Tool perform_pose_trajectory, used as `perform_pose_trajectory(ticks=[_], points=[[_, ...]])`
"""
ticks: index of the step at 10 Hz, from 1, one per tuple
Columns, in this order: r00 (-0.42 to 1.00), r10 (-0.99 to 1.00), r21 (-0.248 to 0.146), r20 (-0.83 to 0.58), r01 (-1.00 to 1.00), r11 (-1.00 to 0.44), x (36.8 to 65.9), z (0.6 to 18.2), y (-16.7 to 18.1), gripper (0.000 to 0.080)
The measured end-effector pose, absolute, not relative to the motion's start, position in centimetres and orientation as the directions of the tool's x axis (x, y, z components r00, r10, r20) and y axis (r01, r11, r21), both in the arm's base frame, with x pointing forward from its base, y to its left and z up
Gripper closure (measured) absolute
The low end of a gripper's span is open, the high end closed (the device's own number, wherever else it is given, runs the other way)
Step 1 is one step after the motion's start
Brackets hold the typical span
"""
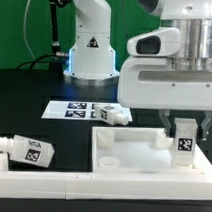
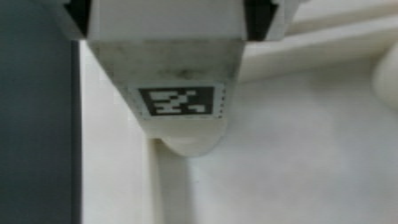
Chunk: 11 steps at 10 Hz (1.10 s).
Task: Assemble one leg
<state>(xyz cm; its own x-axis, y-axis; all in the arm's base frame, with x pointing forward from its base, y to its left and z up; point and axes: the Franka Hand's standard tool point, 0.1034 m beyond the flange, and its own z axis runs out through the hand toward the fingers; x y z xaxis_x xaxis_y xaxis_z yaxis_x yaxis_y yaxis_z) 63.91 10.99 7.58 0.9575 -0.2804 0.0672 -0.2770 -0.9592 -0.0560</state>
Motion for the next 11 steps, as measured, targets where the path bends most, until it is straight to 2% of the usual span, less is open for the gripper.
perform_pose_trajectory(ticks=[1, 3, 5, 7, 8, 9, 10, 11], points=[[0.907, -0.419, -0.064, 0.041, -0.416, -0.907, 63.99, 7.69, 10.84, 0.0514], [0.691, -0.723, -0.104, -0.027, -0.721, -0.685, 64.44, 7.60, 10.24, 0.0514], [0.540, -0.840, -0.113, -0.056, -0.839, -0.532, 64.36, 7.27, 10.04, 0.0514], [0.476, -0.877, -0.108, -0.061, -0.877, -0.469, 64.31, 7.26, 10.12, 0.0514], [0.481, -0.875, -0.108, -0.060, -0.874, -0.474, 64.30, 7.21, 10.14, 0.0425], [0.521, -0.852, -0.110, -0.055, -0.851, -0.513, 64.29, 7.22, 10.17, 0.0285], [0.615, -0.787, -0.094, -0.052, -0.788, -0.609, 64.12, 7.34, 10.42, 0.0193], [0.711, -0.701, -0.096, -0.048, -0.702, -0.705, 64.30, 7.69, 10.64, 0.0193]])
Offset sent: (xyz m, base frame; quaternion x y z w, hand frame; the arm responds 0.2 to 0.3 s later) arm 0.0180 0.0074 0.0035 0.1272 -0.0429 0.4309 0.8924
